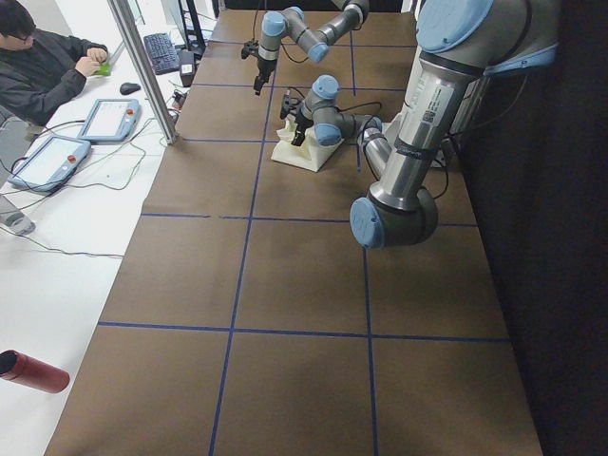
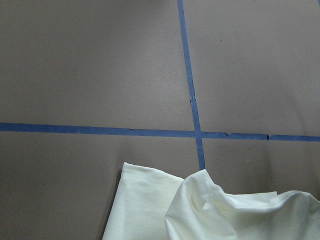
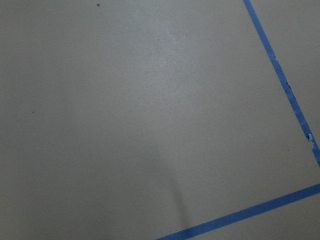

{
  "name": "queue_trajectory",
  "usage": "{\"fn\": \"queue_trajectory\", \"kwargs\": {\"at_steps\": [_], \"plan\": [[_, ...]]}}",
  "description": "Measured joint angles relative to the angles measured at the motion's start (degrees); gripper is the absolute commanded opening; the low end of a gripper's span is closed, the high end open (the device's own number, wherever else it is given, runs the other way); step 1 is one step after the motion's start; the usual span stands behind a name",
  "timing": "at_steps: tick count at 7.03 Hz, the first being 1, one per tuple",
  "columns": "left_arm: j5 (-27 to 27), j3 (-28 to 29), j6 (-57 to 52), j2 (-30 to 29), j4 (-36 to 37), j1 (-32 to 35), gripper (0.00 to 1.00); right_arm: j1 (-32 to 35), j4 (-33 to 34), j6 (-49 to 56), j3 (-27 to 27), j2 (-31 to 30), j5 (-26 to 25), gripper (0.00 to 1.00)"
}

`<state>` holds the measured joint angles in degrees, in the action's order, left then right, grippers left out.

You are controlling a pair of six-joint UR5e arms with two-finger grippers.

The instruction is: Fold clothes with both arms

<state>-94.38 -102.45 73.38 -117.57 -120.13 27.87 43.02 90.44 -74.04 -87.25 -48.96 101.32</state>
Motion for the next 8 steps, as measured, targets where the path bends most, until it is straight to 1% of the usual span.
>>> {"fn": "queue_trajectory", "kwargs": {"at_steps": [2,5,6,8], "plan": [[0.2,0.08,-0.24,0.51,-1.96,-2.22,0.69,0.04,-0.32,0.01,-0.04,-0.13,0.08,1.0],[0.39,0.23,-0.25,1.2,-2.15,-3.94,0.7,0.05,-0.35,-0.13,-0.1,-0.16,0.02,1.0],[0.41,0.28,-0.25,1.84,-2.19,-4.42,0.67,0.04,-0.35,-0.14,-0.11,-0.19,0.02,1.0],[1.03,0.35,-0.25,2.57,-2.21,-5.28,0.4,0.05,-0.35,-0.14,-0.11,-0.24,0.02,1.0]]}}
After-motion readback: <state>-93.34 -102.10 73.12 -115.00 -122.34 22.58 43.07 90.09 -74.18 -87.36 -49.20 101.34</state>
